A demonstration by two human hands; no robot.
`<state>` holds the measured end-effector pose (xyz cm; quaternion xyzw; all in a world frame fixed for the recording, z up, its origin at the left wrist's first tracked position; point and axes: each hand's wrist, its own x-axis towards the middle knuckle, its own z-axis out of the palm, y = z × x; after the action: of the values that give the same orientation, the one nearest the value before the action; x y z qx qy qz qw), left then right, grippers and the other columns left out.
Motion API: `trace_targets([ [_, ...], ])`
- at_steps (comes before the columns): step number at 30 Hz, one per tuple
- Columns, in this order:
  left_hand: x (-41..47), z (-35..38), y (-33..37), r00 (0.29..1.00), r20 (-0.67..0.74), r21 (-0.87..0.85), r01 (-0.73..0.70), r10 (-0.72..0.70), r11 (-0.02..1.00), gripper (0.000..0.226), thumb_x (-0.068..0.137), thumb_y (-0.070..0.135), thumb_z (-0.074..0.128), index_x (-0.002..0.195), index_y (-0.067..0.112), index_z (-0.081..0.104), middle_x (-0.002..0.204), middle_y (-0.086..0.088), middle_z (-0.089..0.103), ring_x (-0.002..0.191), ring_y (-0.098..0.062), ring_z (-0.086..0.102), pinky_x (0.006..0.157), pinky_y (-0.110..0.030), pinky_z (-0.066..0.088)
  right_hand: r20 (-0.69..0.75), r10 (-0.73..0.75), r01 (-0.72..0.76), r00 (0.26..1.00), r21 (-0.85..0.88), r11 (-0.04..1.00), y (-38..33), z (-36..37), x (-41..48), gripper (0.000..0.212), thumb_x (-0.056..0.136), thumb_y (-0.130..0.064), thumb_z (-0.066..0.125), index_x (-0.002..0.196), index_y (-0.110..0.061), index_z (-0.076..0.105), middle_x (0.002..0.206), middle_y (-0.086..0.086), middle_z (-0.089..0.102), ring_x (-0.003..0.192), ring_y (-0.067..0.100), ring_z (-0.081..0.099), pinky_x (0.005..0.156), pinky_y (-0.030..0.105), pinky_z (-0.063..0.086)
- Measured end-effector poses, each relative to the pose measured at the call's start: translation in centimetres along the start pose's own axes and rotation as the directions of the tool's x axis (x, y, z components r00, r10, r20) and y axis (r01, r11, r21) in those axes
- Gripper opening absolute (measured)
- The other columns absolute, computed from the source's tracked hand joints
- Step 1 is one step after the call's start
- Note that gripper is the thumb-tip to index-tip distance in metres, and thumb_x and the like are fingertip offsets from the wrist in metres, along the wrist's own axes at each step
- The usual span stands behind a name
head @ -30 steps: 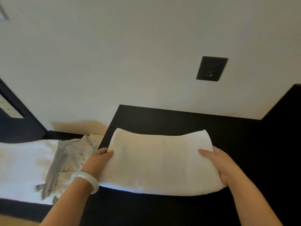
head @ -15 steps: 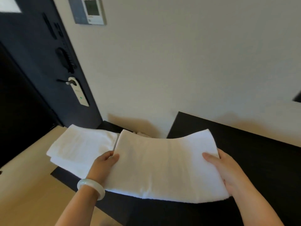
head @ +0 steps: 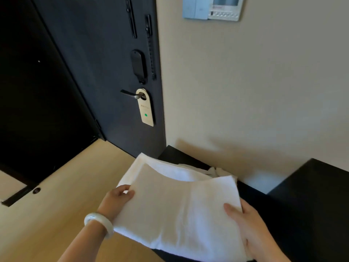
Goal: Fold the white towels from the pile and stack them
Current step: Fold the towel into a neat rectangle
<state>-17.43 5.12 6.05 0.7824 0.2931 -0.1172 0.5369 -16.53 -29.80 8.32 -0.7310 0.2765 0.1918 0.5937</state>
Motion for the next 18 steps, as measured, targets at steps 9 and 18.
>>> trace_targets([
  [9,13.5,-4.5,1.6,0.990,0.095,0.206,-0.121,0.103,0.971,0.013,0.098,0.029,0.057,0.105,0.030,0.068,0.085,0.006,0.075,0.071,-0.013,0.071,0.061,-0.020,0.050,-0.125,0.054,-0.030,0.991,0.189,0.982,1.8,6.7,5.5,0.022,0.092,-0.023,0.069,0.113,-0.025,0.063,0.105,0.001,0.070,0.096,0.028,0.065,0.078,0.044,0.054],
  [18,19.1,-1.3,-2.9,0.989,0.127,0.411,0.018,-0.077,0.912,0.032,0.101,0.021,0.051,0.131,0.010,0.055,0.114,-0.010,0.060,0.093,-0.023,0.055,0.077,-0.029,0.038,-0.191,0.063,-0.034,0.980,0.152,0.988,5.0,8.9,8.6,0.022,0.098,-0.018,0.057,0.119,-0.026,0.056,0.106,-0.004,0.063,0.096,0.020,0.061,0.089,0.045,0.051],
])
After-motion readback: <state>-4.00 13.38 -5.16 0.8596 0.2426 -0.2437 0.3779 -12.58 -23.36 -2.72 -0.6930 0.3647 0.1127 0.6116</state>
